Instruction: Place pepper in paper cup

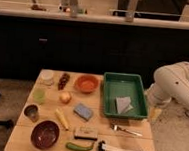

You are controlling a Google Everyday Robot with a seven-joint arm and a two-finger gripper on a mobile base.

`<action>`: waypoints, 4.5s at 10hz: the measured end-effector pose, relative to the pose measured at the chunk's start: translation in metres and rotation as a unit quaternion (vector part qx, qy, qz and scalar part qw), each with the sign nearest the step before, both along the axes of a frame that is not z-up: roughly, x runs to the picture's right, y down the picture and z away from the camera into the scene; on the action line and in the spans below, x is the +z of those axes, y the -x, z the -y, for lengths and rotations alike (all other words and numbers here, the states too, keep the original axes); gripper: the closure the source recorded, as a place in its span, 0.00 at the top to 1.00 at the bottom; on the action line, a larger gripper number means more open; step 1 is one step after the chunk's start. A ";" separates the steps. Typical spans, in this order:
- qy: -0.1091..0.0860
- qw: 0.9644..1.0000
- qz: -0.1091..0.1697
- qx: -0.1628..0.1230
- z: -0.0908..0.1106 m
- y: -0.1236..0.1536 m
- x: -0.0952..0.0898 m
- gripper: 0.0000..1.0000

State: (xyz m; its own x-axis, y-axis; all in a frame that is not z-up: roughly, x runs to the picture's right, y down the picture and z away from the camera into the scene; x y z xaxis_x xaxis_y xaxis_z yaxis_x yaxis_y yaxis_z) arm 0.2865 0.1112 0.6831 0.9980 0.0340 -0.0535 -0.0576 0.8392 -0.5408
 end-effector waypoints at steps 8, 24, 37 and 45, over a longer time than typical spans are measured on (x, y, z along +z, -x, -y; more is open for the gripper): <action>0.000 1.000 0.000 0.000 0.000 0.000 0.000 0.80; 0.000 1.000 0.000 0.000 0.000 0.000 0.000 0.80; 0.020 0.999 -0.015 0.040 -0.054 0.061 -0.036 0.80; 0.004 0.999 0.004 0.031 -0.094 0.099 -0.057 0.80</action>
State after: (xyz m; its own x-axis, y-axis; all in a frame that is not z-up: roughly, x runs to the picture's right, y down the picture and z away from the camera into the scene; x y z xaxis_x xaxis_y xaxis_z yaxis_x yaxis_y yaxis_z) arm 0.1875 0.2050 0.6261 0.9943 0.0959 -0.0469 -0.1058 0.8298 -0.5479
